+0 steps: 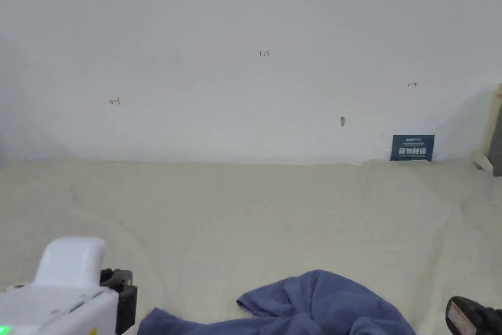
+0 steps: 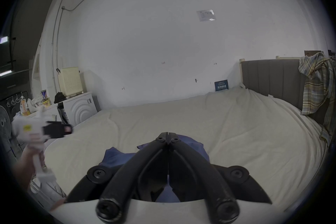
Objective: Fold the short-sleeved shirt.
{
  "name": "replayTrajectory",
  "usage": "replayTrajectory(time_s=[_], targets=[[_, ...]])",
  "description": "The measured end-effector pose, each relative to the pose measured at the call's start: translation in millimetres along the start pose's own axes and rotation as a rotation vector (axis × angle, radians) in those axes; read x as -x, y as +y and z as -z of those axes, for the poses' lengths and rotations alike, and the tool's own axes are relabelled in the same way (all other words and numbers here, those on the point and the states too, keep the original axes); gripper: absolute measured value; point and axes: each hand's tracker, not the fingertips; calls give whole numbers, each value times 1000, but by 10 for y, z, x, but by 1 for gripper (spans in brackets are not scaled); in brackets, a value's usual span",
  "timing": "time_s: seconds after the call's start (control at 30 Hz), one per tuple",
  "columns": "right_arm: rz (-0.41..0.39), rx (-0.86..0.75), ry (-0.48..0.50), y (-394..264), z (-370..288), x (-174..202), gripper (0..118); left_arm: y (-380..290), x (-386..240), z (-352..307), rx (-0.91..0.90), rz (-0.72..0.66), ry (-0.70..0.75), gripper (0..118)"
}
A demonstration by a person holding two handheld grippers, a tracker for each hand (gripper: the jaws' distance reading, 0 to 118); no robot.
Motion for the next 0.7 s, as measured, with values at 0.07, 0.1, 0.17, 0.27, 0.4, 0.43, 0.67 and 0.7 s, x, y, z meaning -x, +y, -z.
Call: replayTrajectory(time_s=[0.07, 0.1, 0.17, 0.27, 0.4, 0.43, 0.67, 0.7], targets=[[2, 26, 7, -16, 44, -19, 0, 220, 134, 565, 227, 47, -29, 0], [0, 38, 4, -36, 74, -28, 0, 235, 188, 873, 358, 9, -79, 0], [-2, 64, -3, -93, 134, -81, 0, 228, 331, 1406, 483, -118, -158, 0], [-2, 114, -10, -138, 232, -97, 0, 62, 421, 1928, 573, -219, -152, 16], [8, 159, -7, -212, 369, -139, 0, -214, 450, 2207, 566, -116, -70, 114], [11, 169, -8, -234, 407, -146, 0, -299, 365, 2173, 569, -117, -76, 113], [38, 232, 1, -369, 631, -130, 0, -429, 232, 2213, 487, 13, -72, 69], [38, 240, 5, -388, 659, -118, 0, -429, 167, 2116, 454, 57, -106, 46]])
